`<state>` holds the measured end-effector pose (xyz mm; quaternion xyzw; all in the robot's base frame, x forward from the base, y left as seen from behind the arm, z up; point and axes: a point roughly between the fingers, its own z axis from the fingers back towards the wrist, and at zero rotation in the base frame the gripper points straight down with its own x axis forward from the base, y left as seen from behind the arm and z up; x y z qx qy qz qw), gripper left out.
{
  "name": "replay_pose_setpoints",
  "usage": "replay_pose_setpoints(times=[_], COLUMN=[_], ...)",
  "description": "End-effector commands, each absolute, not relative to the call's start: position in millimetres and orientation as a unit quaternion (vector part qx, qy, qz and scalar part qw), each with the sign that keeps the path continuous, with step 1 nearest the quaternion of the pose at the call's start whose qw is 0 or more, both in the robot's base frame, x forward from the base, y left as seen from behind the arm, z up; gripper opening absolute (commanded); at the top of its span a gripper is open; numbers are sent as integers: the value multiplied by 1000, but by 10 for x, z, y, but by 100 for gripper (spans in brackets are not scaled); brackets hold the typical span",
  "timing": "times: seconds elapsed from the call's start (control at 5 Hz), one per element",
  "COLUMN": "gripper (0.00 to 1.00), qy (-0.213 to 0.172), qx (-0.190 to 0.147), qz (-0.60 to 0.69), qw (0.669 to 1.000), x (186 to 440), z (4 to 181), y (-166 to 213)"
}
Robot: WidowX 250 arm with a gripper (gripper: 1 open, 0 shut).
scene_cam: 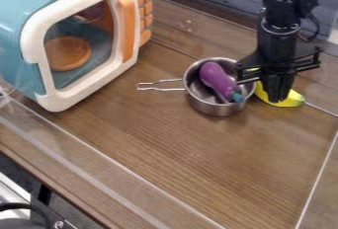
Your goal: Put the banana in the silver pot
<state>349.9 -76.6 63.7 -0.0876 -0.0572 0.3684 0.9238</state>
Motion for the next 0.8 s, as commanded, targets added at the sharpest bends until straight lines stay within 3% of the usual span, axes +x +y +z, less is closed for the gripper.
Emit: replay_pose_setpoints(times=[0.0,0.6], gripper=[0,0], qy=[-98,-94], qx=[-112,-107], qz=[365,361], qw=[919,922], x=[3586,3566], z=[1028,1083], y=[-709,-617])
